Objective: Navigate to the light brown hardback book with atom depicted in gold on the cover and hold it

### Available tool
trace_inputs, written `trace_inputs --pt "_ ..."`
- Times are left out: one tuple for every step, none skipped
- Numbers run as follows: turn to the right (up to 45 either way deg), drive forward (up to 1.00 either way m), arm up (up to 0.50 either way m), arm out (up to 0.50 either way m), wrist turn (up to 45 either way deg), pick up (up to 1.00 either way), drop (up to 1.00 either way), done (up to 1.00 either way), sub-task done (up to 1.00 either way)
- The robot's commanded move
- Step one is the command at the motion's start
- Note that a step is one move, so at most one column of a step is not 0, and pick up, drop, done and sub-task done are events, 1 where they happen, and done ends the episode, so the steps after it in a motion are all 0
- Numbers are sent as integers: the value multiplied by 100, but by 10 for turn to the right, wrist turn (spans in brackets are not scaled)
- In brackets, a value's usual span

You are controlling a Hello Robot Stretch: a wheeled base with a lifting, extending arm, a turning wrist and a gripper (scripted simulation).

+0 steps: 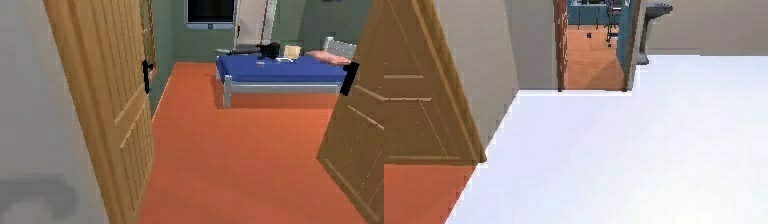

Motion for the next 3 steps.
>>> trace_inputs --pt "180 0 0 0 0 0 0 0 0" --pt "0 100 0 0 0 0 0 0 0" --pt "30 0 0 0 0 0 0 0 0"
